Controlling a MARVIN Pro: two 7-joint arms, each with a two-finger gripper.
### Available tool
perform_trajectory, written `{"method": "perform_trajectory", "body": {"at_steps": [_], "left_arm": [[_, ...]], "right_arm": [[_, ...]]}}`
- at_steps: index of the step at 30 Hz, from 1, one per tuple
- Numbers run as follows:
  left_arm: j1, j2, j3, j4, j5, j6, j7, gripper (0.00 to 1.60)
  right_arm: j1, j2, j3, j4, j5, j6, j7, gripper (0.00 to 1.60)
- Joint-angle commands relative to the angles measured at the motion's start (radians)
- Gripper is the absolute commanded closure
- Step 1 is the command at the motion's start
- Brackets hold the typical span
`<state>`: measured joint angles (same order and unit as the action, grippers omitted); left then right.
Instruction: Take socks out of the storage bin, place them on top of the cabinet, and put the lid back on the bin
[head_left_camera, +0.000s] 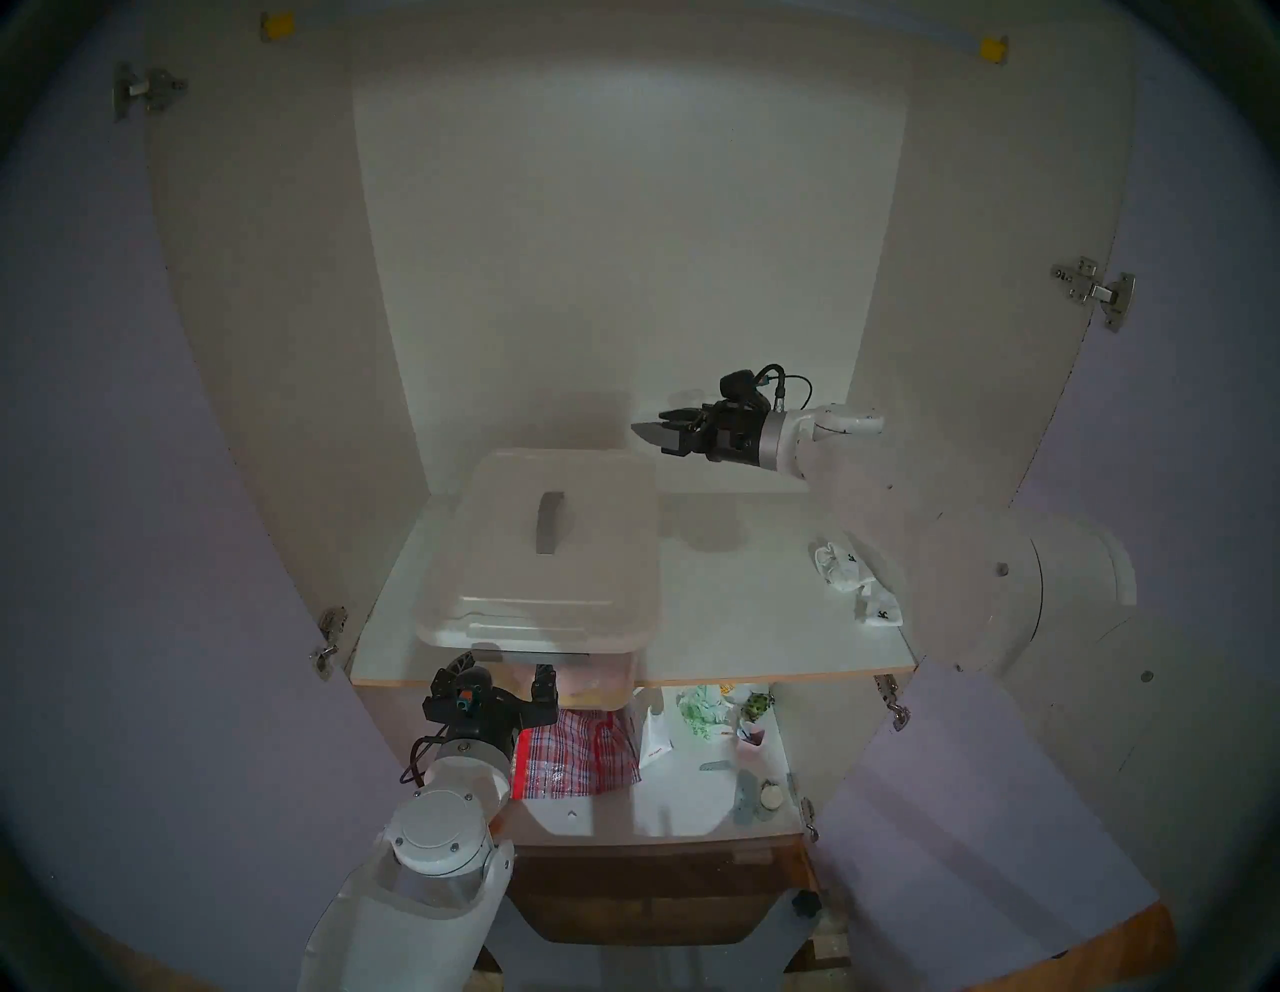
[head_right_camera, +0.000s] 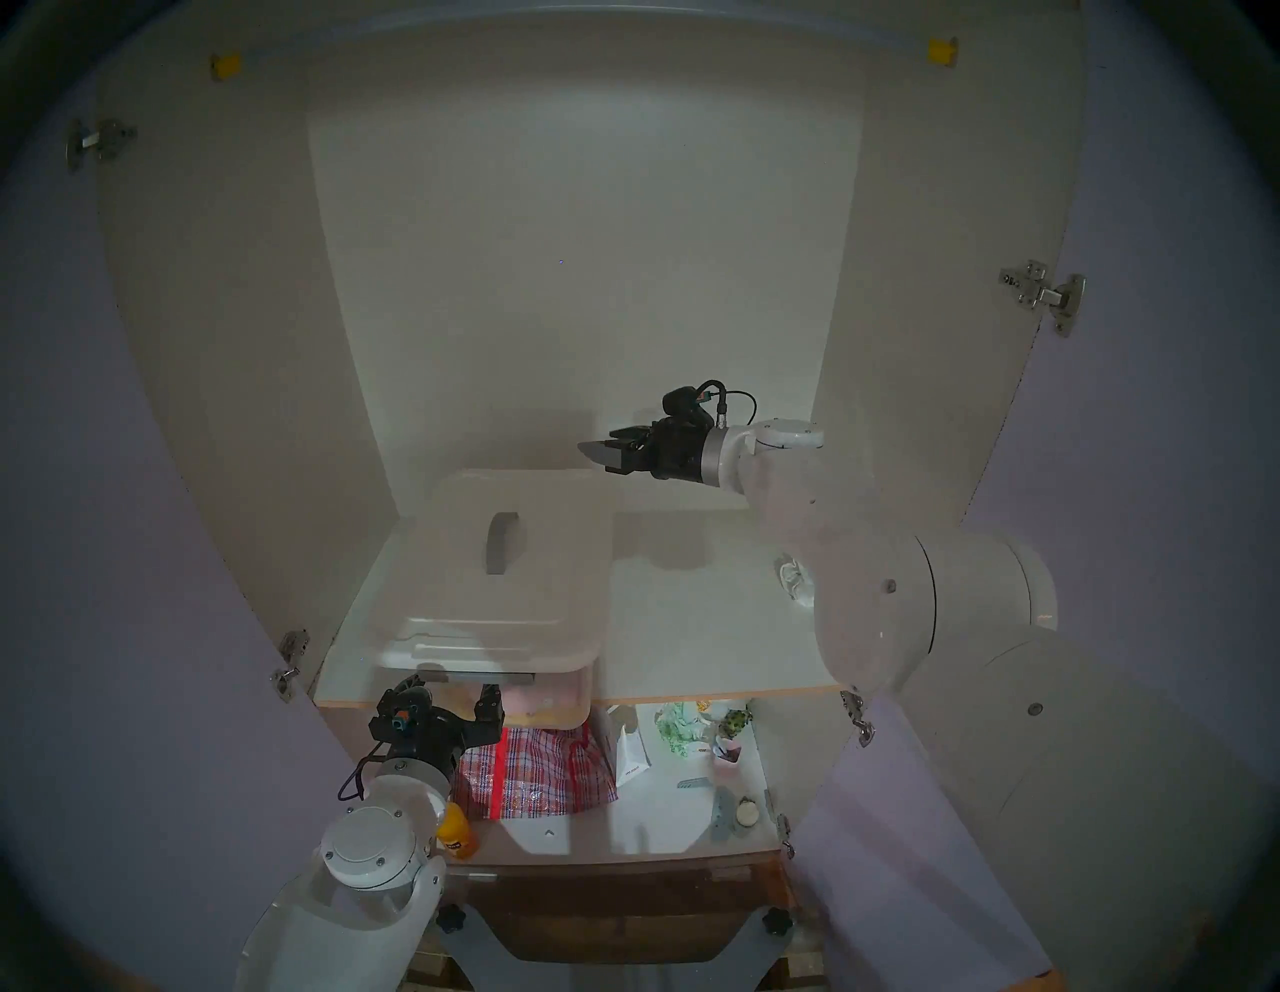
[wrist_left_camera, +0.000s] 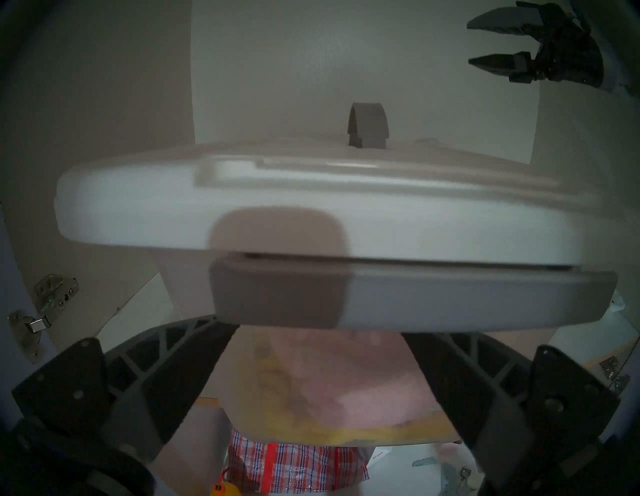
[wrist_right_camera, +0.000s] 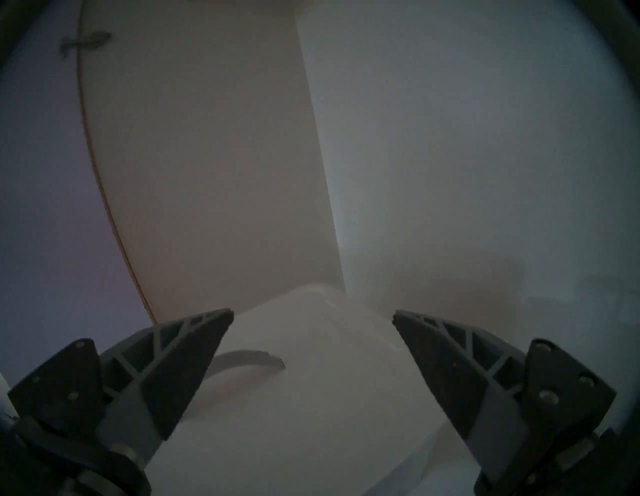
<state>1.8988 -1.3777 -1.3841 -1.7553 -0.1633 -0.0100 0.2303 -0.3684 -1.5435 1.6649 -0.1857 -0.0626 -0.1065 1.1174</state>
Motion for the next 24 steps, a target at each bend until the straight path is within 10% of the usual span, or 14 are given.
{"method": "perform_trajectory", "body": {"at_steps": [1, 12, 24], "left_arm": [[-0.017, 0.005, -0.002, -0.042, -0.001, -0.018, -0.01, 0.0], [-0.016, 0.016, 0.003, -0.045, -0.011, -0.021, -0.008, 0.0], [-0.017, 0.021, 0.007, -0.045, -0.015, -0.021, -0.003, 0.0]], "right_arm": [[0.016, 0.027, 0.032, 0.016, 0.032, -0.045, 0.049, 0.0], [-0.013, 0.081, 0.129, 0.062, 0.041, -0.039, 0.223, 0.0], [-0.007, 0.065, 0.145, 0.054, 0.036, -0.055, 0.221, 0.0]]}}
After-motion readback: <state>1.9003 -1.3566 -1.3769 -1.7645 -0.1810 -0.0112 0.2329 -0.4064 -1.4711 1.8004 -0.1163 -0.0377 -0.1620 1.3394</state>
